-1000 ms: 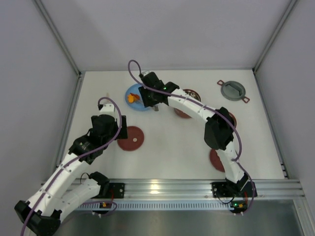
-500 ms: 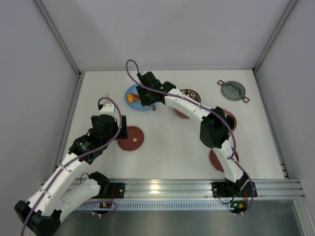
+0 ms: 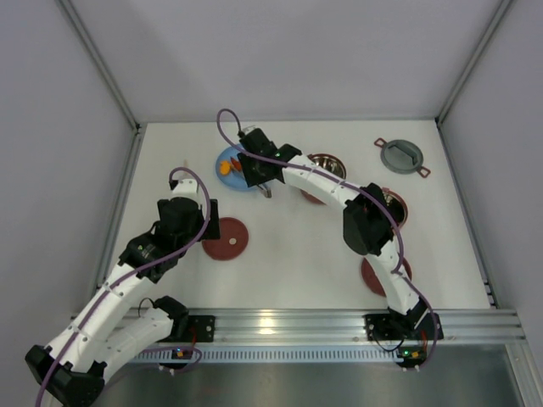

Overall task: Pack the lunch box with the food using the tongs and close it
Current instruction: Pick up the fake food from the plate.

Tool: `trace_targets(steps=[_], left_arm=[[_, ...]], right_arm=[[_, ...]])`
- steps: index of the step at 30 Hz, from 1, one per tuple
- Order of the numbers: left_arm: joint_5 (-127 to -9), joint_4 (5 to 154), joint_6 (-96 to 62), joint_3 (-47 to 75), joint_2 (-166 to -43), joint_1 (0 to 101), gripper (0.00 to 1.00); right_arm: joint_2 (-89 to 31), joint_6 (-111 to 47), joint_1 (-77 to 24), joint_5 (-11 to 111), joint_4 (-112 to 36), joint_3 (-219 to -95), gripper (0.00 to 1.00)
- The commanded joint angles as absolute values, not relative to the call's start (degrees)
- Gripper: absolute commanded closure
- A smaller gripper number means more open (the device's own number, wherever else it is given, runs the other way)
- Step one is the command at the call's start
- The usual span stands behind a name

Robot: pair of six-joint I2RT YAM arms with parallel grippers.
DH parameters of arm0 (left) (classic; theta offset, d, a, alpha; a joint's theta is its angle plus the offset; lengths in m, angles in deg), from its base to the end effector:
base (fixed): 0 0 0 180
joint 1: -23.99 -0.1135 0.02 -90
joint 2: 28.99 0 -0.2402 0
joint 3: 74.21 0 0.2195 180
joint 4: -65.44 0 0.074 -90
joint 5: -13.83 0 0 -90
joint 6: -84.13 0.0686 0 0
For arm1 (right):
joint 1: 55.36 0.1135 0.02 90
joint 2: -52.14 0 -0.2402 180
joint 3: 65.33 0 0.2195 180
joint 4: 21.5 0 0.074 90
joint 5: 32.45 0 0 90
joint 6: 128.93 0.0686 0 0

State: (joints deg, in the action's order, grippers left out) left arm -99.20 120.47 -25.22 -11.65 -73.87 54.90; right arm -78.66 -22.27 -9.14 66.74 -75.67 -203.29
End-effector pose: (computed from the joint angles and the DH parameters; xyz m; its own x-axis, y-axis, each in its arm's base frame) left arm 0.1579 -0.0632 0.2665 -0.5593 -0.0205 -0.8287 0.0218 0.9990 -0.0395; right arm 0.3479 0.3472 0.2190 -0.6676 -0.2876 -0.6867 -0.4655 0.8811 0.0836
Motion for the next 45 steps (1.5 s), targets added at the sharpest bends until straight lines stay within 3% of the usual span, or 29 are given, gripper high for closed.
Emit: trace_targets(steps=[1,26,39,45], left_arm=[[-99.8,120.0,-24.9,-11.2,-73.9,55.2,0.01],[-100.1,120.0,-25.0,-11.2,-74.3,55.2,0.01],[-100.0,120.0,-24.9,-11.1,-73.9,55.2,0.01],[-99.9,120.0,-24.9,-11.1,-73.9,55.2,0.01]], right_arm=[[-74.7,-22.1,-9.5,67.4,-72.0,-202.2,0.57],[-80.9,-23.0,-10.8,64.9,-71.3,-207.0,0.57],[-77.9,-21.7,-11.0,66.0,-72.9,-204.9,0.73],[-72.1,-21.2,-11.0,67.6,-73.7,-201.5,0.74]])
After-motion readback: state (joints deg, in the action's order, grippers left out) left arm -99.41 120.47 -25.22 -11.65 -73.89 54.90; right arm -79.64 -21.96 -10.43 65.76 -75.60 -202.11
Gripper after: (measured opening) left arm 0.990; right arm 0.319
